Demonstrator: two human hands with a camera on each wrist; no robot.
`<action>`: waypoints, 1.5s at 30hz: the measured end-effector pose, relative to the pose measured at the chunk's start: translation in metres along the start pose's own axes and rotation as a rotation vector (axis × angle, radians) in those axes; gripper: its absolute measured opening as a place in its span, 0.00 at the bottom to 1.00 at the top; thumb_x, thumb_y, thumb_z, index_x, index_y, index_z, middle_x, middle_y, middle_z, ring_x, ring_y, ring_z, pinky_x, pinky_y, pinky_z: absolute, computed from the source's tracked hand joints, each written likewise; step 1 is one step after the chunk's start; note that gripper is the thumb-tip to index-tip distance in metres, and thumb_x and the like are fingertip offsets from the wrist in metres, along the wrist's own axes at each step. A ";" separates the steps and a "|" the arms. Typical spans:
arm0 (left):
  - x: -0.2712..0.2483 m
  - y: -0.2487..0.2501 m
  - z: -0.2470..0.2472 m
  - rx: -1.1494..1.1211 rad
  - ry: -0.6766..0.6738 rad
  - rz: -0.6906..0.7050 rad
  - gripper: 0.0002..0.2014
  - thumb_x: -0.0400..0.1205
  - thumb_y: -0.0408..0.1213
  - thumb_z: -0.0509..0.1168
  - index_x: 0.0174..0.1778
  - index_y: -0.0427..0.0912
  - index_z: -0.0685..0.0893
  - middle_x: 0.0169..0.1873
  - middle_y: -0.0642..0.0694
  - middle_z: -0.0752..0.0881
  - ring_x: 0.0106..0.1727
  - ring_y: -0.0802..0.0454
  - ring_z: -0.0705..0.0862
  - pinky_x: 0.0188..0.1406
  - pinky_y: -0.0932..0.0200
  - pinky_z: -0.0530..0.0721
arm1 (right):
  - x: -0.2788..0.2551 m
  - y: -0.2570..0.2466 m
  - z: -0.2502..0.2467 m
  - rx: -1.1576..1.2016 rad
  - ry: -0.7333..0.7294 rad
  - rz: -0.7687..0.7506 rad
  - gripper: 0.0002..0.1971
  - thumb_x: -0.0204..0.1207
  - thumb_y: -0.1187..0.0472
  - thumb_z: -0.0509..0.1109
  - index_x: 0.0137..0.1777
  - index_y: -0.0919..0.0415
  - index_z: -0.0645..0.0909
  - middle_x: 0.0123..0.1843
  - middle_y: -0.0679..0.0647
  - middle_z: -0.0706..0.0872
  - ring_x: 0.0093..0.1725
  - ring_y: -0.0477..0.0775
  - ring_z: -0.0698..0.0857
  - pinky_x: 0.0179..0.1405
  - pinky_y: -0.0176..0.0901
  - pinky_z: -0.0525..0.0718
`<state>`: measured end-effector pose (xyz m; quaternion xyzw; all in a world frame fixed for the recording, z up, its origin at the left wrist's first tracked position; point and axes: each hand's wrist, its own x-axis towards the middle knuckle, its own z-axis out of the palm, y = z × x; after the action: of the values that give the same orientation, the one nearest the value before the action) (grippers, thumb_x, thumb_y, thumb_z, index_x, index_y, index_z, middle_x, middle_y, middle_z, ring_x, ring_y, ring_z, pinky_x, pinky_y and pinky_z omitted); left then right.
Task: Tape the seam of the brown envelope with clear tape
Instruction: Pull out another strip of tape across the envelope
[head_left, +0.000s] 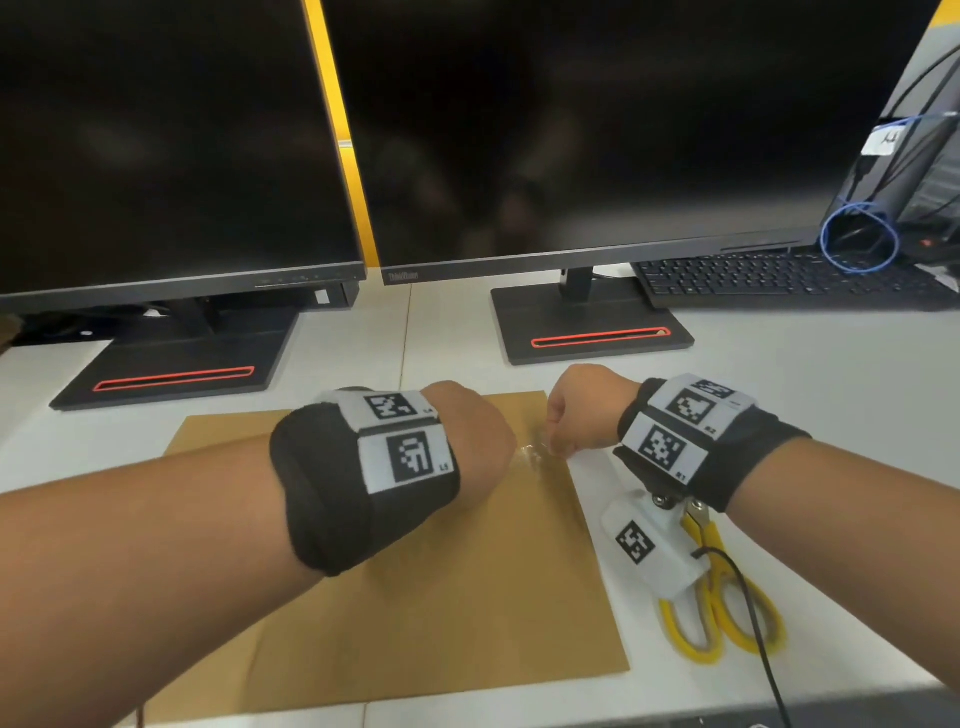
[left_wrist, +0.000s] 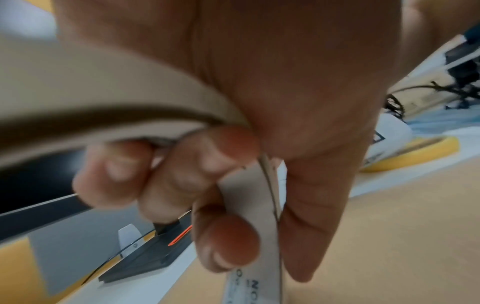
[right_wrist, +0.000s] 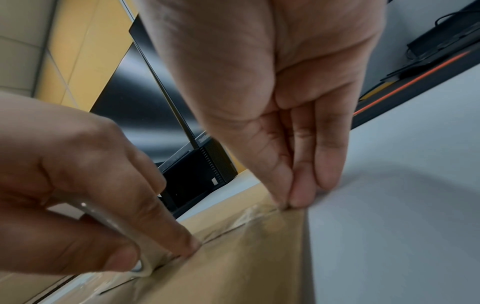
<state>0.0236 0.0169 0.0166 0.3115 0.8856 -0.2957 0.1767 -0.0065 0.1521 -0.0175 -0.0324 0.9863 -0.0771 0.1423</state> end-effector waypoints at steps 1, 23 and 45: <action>0.001 0.005 -0.002 0.014 -0.004 -0.011 0.13 0.85 0.35 0.56 0.34 0.43 0.78 0.31 0.51 0.76 0.38 0.51 0.78 0.42 0.58 0.77 | 0.000 0.001 0.000 0.003 -0.002 0.002 0.12 0.71 0.64 0.72 0.53 0.67 0.88 0.55 0.59 0.90 0.56 0.57 0.89 0.55 0.44 0.87; 0.004 0.004 -0.004 -0.036 -0.020 -0.037 0.13 0.85 0.37 0.59 0.63 0.44 0.84 0.46 0.48 0.80 0.47 0.49 0.79 0.51 0.57 0.78 | -0.020 -0.021 -0.006 -0.101 0.061 -0.186 0.13 0.79 0.67 0.62 0.57 0.64 0.86 0.59 0.59 0.86 0.53 0.58 0.85 0.46 0.40 0.77; -0.051 -0.080 0.041 -0.790 0.085 -0.019 0.14 0.83 0.60 0.57 0.55 0.57 0.79 0.49 0.56 0.85 0.54 0.56 0.82 0.63 0.54 0.80 | -0.040 -0.033 0.006 -0.214 -0.200 -0.262 0.21 0.85 0.57 0.56 0.77 0.53 0.70 0.56 0.56 0.76 0.69 0.65 0.77 0.65 0.50 0.75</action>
<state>0.0142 -0.0822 0.0442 0.2233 0.9406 0.0791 0.2431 0.0351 0.1221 -0.0072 -0.1828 0.9572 0.0140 0.2239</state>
